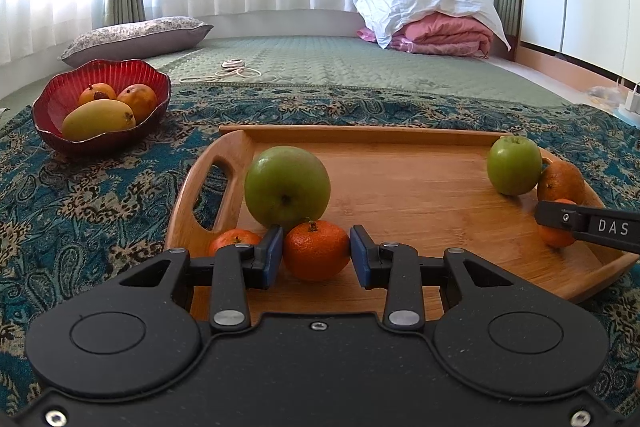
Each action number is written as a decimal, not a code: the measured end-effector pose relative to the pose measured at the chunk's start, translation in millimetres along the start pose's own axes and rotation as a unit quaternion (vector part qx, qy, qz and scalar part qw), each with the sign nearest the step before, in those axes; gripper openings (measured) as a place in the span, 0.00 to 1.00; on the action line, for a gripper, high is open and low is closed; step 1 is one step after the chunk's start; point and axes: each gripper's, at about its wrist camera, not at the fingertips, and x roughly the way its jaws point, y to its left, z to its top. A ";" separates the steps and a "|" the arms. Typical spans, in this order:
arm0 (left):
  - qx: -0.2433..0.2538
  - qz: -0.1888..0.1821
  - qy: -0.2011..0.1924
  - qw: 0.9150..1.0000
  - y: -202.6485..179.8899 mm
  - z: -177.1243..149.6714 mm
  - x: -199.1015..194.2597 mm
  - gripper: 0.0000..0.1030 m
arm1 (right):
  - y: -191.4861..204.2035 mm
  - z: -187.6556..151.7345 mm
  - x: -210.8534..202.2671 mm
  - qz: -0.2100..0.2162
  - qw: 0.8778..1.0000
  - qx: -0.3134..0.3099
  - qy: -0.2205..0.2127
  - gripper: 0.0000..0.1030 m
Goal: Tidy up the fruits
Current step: 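Carry the left tool's mandarin onto the tray while the right tool carries its mandarin, then open the left tool to set its mandarin down while the right tool releases its mandarin, then withdraw both open tools from the tray toward the red dates on the bedspread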
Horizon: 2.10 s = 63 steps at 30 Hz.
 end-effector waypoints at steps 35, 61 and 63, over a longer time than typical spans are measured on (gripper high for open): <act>0.018 0.001 0.018 1.000 -5.1 -6.4 -9.9 0.40 | 3.0 -4.1 -7.5 -0.004 1.000 -0.012 0.014 0.49; 0.019 -0.030 0.005 0.999 -13.5 -25.5 -68.2 0.80 | 13.9 -24.1 -57.3 -0.004 0.998 -0.067 -0.013 0.84; 0.025 -0.032 0.002 0.999 -17.1 -28.0 -74.8 0.81 | 13.5 -27.8 -63.1 -0.005 0.997 -0.070 -0.015 0.85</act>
